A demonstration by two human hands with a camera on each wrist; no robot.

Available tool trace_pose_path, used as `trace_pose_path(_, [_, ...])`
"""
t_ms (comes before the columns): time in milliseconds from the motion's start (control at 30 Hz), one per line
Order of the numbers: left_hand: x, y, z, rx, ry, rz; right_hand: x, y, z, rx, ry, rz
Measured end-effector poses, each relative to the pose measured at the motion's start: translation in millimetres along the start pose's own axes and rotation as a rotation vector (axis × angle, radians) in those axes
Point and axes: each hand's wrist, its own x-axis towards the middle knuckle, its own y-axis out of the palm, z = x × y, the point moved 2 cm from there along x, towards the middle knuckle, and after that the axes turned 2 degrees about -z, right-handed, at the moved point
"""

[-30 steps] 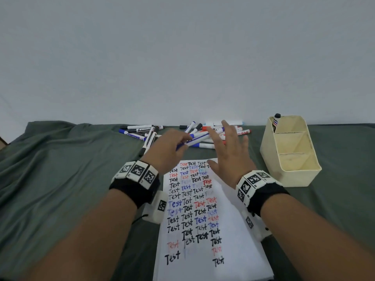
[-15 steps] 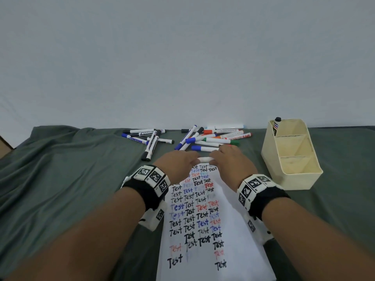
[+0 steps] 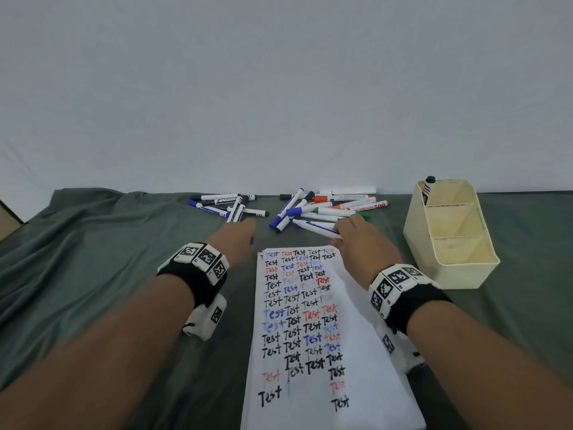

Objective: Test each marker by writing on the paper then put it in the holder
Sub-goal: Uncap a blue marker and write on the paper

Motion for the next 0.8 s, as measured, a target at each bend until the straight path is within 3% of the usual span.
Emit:
trace_pose_path(133, [4.9, -0.5, 7.5, 0.190, 0.060, 0.076, 0.6, 1.8, -0.3, 0.006, -0.003, 0.003])
trace_pose_path(333, [-0.9, 8.1, 15.7, 0.049, 0.002, 0.098, 3.0, 4.0, -0.9, 0.021, 0.016, 0.030])
trace_pose_path(433, [-8.8, 6.0, 9.8, 0.085, 0.044, 0.007, 4.3, 4.7, -1.0, 0.039, 0.033, 0.037])
trace_pose_path(533, [-21.4, 8.8, -11.7, 0.064, 0.179, -0.136, 4.4, 5.0, -2.6, 0.088, 0.041, 0.031])
trace_pose_path(633, [-32.9, 27.6, -36.0, 0.069, 0.260, 0.026, 1.2, 4.8, -3.8, 0.126, -0.010, 0.026])
trace_pose_path(800, [-39.9, 56.4, -39.4, 0.088, 0.203, 0.336, 2.2, 6.8, -3.2, -0.010, -0.062, 0.049])
